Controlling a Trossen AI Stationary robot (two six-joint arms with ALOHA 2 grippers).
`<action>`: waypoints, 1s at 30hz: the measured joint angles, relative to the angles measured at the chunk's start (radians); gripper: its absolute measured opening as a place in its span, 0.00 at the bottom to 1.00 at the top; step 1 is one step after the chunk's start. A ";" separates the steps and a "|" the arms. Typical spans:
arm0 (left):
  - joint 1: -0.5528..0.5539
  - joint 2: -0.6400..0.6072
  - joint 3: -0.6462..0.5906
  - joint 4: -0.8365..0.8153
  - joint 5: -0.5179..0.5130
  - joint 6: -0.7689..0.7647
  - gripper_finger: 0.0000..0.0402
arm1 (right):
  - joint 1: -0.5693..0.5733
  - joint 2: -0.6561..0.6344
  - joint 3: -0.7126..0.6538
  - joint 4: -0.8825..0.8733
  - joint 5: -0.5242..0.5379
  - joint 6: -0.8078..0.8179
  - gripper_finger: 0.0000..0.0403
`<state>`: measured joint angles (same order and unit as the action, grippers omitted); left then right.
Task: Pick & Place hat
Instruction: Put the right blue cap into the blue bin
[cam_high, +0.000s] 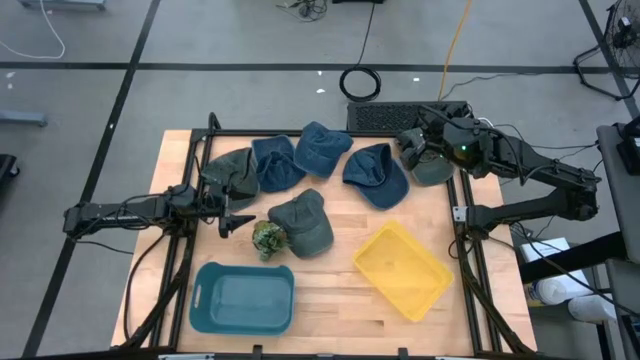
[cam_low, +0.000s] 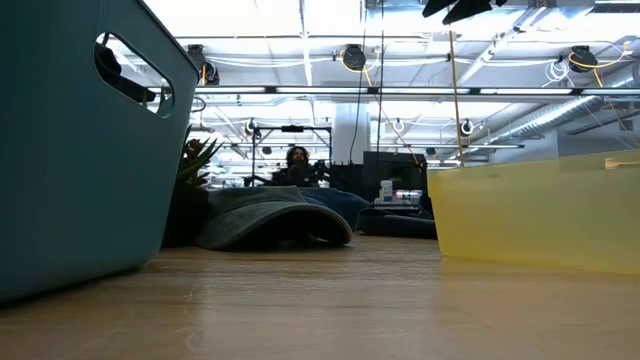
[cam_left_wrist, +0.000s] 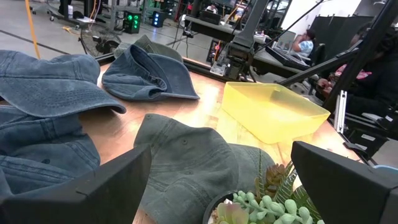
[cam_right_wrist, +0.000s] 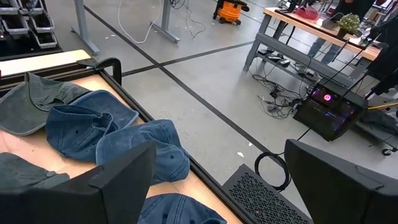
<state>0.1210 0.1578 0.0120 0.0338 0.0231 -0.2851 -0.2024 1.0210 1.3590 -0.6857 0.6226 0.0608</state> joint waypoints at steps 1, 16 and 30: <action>0.000 0.000 0.000 0.000 0.000 0.000 0.99 | 0.000 0.000 0.000 0.000 0.001 -0.003 0.86; 0.000 0.000 0.000 0.000 0.000 0.000 0.99 | -0.107 0.000 0.000 0.015 -0.057 0.049 0.86; 0.000 0.000 0.000 0.000 0.000 0.000 0.99 | -0.354 0.025 0.000 -0.033 -0.302 0.059 0.86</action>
<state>0.1210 0.1577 0.0124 0.0338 0.0231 -0.2849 -0.5563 1.0462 1.3586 -0.7191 0.3205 0.1193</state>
